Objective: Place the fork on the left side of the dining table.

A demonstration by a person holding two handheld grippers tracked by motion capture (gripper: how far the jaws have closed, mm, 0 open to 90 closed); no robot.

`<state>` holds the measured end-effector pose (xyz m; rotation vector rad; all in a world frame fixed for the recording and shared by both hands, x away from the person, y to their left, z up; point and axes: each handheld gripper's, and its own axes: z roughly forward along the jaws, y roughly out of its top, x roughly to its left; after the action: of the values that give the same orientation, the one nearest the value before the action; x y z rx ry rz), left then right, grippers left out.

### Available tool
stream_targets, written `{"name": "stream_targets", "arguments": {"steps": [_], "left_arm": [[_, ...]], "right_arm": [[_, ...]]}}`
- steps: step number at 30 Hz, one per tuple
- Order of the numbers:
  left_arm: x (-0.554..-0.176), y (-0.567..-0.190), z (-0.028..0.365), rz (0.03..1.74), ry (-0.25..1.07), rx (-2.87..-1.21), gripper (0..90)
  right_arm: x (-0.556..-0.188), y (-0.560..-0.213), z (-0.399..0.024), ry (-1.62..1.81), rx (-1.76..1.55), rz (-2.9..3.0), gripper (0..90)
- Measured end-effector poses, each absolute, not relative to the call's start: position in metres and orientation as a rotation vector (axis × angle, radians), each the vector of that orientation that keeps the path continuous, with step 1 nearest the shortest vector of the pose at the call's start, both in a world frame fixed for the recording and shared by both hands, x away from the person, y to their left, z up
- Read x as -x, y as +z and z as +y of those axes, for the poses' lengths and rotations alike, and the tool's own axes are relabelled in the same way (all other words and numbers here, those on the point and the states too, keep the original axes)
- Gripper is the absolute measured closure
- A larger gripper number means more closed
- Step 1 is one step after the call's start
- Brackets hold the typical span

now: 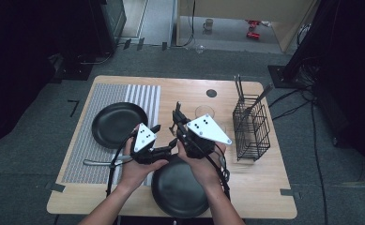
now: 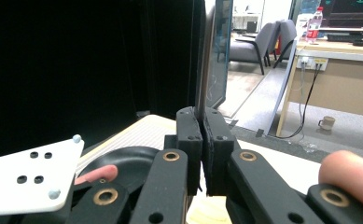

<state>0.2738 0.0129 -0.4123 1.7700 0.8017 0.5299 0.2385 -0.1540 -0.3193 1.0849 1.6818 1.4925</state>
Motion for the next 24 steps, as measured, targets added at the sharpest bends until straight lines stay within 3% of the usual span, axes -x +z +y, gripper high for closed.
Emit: {"name": "stream_targets", "arguments": {"steps": [14, 24], "left_arm": [[-0.271, -0.411, 0.012, 0.772, 0.539, -1.748, 68.2], [-0.277, -0.41, 0.023, 0.773, 0.421, -1.739, 73.3]], "right_arm": [[-0.238, -0.322, -0.143, 1.513, -1.095, 1.693, 87.5], [-0.239, -0.323, -0.144, 1.54, -1.094, 1.701, 85.3]]}}
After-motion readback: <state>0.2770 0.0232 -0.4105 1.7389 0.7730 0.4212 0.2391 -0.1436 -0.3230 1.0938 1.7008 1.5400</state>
